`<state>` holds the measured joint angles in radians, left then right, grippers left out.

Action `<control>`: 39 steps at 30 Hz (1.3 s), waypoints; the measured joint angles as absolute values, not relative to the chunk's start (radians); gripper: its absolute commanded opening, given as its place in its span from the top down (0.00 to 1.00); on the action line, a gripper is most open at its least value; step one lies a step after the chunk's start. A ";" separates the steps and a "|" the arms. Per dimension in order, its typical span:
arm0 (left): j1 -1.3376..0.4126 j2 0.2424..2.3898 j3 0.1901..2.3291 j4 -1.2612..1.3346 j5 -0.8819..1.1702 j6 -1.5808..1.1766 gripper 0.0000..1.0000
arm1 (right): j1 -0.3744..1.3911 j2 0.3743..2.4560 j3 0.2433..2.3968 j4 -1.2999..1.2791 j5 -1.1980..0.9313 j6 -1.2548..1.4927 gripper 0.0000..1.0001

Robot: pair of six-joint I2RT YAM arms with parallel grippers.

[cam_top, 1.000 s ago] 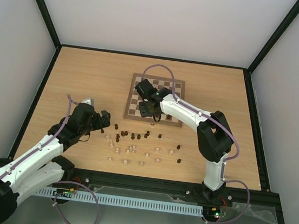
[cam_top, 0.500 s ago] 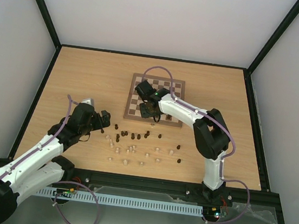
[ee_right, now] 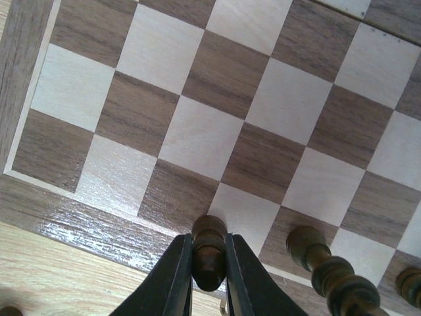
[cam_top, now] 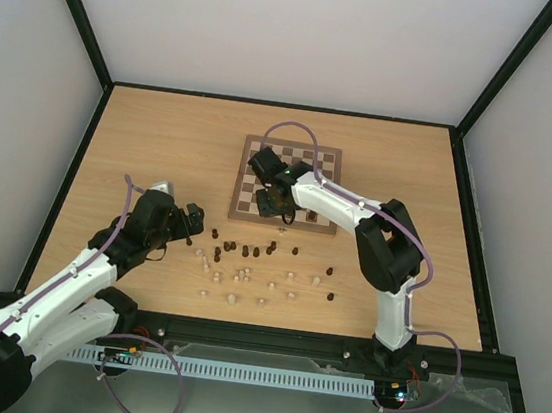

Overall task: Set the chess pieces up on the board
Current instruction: Move the chess piece to the chessboard.

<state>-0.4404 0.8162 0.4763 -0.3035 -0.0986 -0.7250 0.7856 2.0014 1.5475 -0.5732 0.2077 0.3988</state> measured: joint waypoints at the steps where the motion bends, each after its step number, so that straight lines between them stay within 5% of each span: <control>1: -0.440 0.816 0.476 -0.303 -0.099 -0.725 0.01 | 0.785 2.004 1.551 -0.575 0.204 0.398 0.88; 14: -0.440 0.816 0.476 -0.303 -0.107 -0.723 0.01 | 0.786 2.054 1.622 -0.579 0.176 0.382 0.86; 22: -0.440 0.819 0.476 -0.303 -0.107 -0.722 0.00 | 0.786 2.056 1.626 -0.579 0.173 0.377 0.64; 39: -0.440 0.820 0.476 -0.301 -0.107 -0.722 0.01 | 0.746 1.905 1.574 -0.602 0.280 0.390 0.65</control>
